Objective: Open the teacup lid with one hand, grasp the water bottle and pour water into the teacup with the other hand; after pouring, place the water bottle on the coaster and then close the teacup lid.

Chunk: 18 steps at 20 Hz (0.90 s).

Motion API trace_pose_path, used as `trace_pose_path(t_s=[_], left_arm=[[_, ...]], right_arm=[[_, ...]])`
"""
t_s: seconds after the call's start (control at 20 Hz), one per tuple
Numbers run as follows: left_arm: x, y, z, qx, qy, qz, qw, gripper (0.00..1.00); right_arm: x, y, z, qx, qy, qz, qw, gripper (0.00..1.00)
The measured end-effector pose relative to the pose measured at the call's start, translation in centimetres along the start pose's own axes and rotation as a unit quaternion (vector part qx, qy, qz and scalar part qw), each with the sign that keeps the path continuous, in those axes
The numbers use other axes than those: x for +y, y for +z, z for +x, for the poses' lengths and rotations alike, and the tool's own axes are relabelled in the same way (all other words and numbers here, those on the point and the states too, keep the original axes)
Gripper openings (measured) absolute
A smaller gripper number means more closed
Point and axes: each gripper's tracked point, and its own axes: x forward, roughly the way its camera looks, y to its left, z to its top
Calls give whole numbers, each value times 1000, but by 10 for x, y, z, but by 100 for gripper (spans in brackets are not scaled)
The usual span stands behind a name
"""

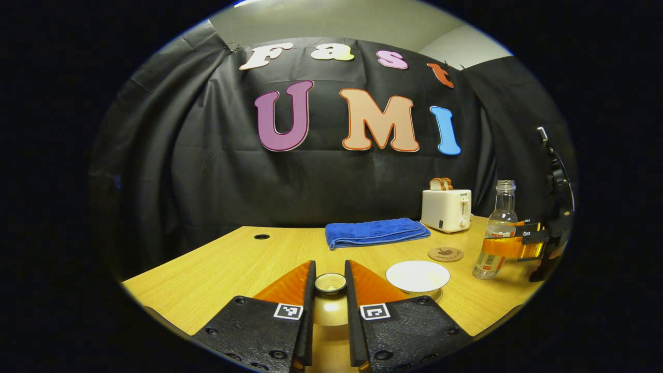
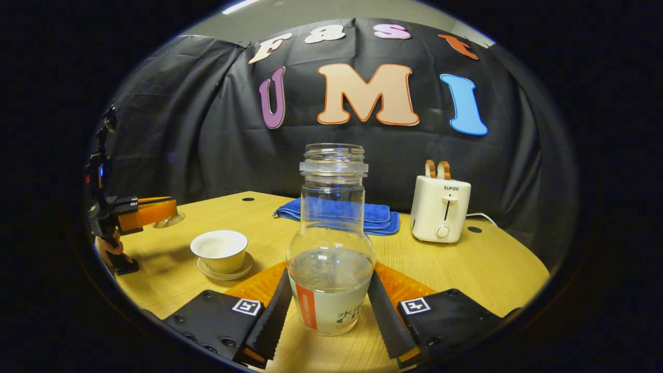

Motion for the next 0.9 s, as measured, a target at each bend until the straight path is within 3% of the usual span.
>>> trace_pose_path(t_s=[0.45,0.9], left_arm=[[0,-1,0,1,2,-1,1000,25],[1,0,-1,1,3,-1,1000,25]], right_arm=[[16,8,11,-4,-42,-155,987,81],[8,16,14,5,-81,-316,945,80]])
